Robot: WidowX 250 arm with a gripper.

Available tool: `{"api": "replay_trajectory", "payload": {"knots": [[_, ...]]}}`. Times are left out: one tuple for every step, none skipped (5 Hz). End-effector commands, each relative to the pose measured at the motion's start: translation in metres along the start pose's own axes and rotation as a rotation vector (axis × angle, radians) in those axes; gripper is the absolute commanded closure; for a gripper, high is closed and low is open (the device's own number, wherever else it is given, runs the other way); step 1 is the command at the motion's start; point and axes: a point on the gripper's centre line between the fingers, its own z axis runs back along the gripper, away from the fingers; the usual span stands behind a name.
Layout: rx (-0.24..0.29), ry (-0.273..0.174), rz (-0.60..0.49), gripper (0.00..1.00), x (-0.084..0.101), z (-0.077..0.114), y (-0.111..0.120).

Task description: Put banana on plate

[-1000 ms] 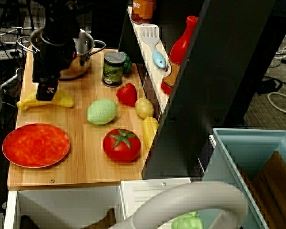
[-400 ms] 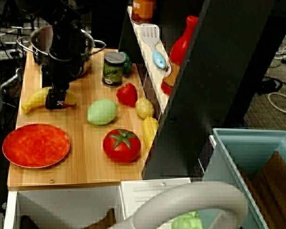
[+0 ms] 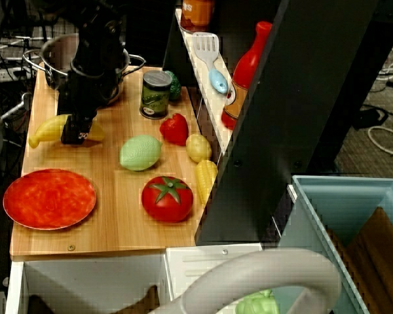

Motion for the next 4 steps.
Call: {"api": "replay_trajectory", "payload": {"knots": [[0.047,-0.079,-0.197,1.0,-0.04,0.093,0.022],[0.038,-0.052,-0.22,1.0,-0.058,0.073,0.02],[0.041,-0.048,-0.203,1.0,-0.063,0.058,0.014],[0.047,-0.035,-0.219,1.0,-0.07,0.052,0.002]]}}
